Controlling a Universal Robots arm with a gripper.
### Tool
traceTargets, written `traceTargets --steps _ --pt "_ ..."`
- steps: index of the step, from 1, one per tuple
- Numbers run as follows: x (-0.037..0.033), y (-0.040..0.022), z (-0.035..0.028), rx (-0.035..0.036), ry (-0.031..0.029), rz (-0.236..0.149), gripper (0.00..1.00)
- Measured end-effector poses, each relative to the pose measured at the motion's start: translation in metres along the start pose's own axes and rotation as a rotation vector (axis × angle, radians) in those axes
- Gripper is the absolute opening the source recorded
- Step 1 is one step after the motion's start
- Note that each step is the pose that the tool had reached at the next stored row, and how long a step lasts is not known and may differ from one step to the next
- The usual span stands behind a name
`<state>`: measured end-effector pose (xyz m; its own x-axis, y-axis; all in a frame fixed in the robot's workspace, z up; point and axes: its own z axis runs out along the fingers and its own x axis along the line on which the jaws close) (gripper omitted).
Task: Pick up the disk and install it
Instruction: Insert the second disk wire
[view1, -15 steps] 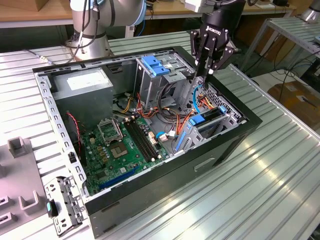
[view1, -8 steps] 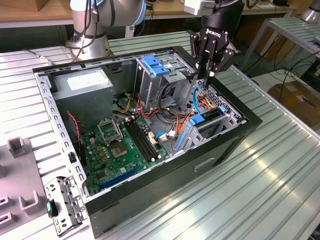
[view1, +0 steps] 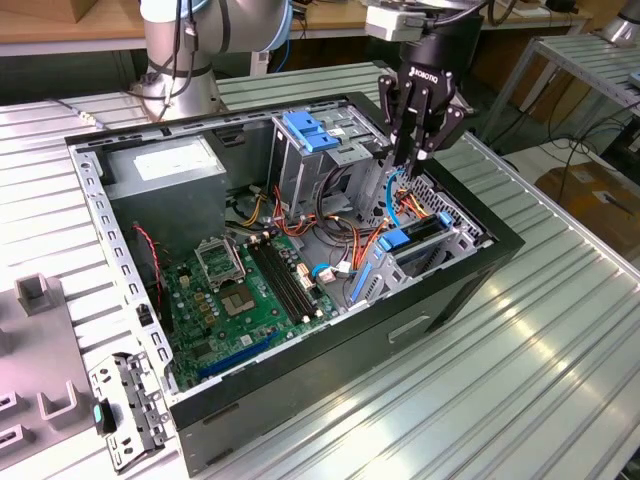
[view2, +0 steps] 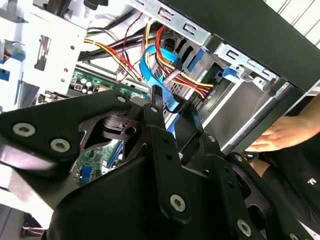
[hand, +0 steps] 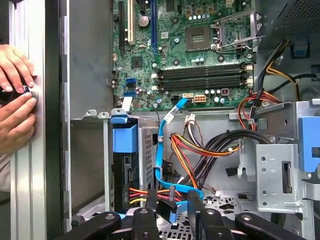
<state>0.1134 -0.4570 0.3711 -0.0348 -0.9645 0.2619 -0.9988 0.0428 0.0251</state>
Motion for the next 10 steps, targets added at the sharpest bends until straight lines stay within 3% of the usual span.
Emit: traceTargets --steps 3,5,10 --pt "-0.0007 -0.0005 0.0021 0.0005 0.0147 0.001 0.36" --pt "-0.0013 -0.0009 0.0037 0.001 0.028 0.001 0.23" --pt "-0.0025 -0.0015 0.0068 0.002 0.0555 0.002 0.21"
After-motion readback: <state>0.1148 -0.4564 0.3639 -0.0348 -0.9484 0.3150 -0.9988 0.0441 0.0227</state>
